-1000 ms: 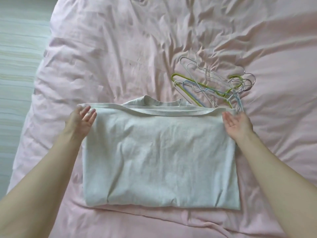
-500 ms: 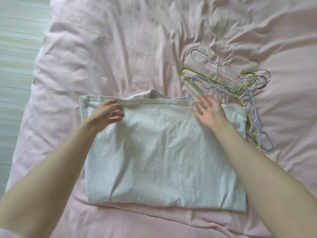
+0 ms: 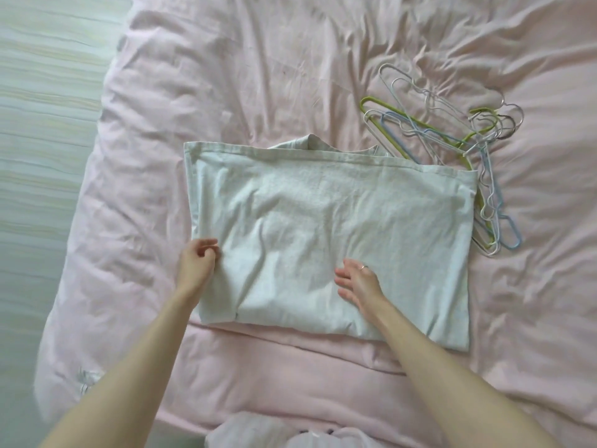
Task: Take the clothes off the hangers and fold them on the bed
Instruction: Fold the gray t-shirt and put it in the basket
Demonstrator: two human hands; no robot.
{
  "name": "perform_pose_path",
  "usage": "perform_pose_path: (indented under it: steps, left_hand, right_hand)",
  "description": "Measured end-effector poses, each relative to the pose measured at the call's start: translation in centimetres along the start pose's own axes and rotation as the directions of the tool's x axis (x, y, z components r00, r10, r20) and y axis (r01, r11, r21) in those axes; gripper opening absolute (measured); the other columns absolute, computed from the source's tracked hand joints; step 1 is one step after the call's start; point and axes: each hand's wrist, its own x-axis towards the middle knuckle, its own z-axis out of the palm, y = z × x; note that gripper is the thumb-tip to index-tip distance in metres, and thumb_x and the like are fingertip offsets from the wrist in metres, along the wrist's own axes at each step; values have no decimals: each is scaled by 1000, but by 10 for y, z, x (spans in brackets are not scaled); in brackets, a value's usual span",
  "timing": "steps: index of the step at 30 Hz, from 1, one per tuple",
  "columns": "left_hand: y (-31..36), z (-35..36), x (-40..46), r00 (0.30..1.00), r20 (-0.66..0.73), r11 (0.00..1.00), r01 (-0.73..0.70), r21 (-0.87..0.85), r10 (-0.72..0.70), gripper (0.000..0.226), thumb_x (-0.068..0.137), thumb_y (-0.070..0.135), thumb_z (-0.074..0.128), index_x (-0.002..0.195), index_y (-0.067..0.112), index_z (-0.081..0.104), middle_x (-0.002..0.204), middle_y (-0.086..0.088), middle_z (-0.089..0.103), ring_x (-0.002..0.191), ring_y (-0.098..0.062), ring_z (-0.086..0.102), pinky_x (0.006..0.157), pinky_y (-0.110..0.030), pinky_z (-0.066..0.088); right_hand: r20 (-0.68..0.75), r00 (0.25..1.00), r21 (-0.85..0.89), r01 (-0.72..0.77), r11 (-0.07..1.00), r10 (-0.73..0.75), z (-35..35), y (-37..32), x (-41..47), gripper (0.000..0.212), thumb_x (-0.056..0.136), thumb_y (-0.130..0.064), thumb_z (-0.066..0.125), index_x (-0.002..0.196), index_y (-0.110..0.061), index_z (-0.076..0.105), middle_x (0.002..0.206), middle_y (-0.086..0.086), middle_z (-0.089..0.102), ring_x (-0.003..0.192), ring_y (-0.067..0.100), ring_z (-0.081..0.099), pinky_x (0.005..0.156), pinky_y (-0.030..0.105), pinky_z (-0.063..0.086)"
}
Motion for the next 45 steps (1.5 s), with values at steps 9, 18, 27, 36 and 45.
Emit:
perform_pose_path:
  steps: [9, 18, 27, 36, 45]
  left_hand:
    - [-82, -35, -69, 974, 89, 966, 220, -136, -209, 14, 90, 8, 53, 103, 8, 57, 91, -9, 61, 71, -17, 58, 65, -31, 49]
    - [-92, -35, -92, 995, 89, 984, 61, -169, -47, 23, 92, 1, 47, 91, 16, 64, 91, 1, 53, 74, -8, 51, 64, -12, 42]
    - [-70, -31, -92, 978, 195, 968, -17, -249, 67, 10, 90, 15, 58, 86, 16, 67, 88, 4, 64, 84, -9, 56, 79, -26, 43]
    - [-74, -23, -82, 998, -52, 999, 36, 35, -34, 17, 90, 15, 52, 97, 15, 68, 92, -6, 64, 81, -18, 55, 69, -25, 40]
    - [-72, -10, -89, 835, 81, 664, -487, 567, 544, 28, 83, 6, 56, 105, 17, 71, 81, -13, 69, 78, -38, 58, 71, -42, 44]
  right_hand:
    - [273, 915, -799, 387, 459, -296, 12, 66, -36, 49, 100, -27, 39, 146, -16, 31, 156, 2, 22, 144, 18, 18, 115, 29, 16]
    - [326, 919, -892, 378, 250, -223, 15, 89, -49, 57, 99, -34, 37, 151, -20, 17, 159, 4, 2, 147, 20, 4, 119, 37, 11]
    - [316, 930, -889, 358, 283, -186, 17, 83, -48, 55, 99, -30, 38, 150, -18, 20, 159, 5, 5, 146, 19, 7, 119, 33, 10]
    - [309, 932, -882, 356, 309, -192, 17, 87, -46, 54, 99, -28, 37, 150, -19, 21, 159, 2, 4, 146, 17, 8, 118, 33, 12]
    - [274, 940, -896, 327, 300, -204, 21, 82, -51, 51, 100, -30, 35, 148, -18, 27, 158, 4, 13, 145, 20, 15, 117, 37, 18]
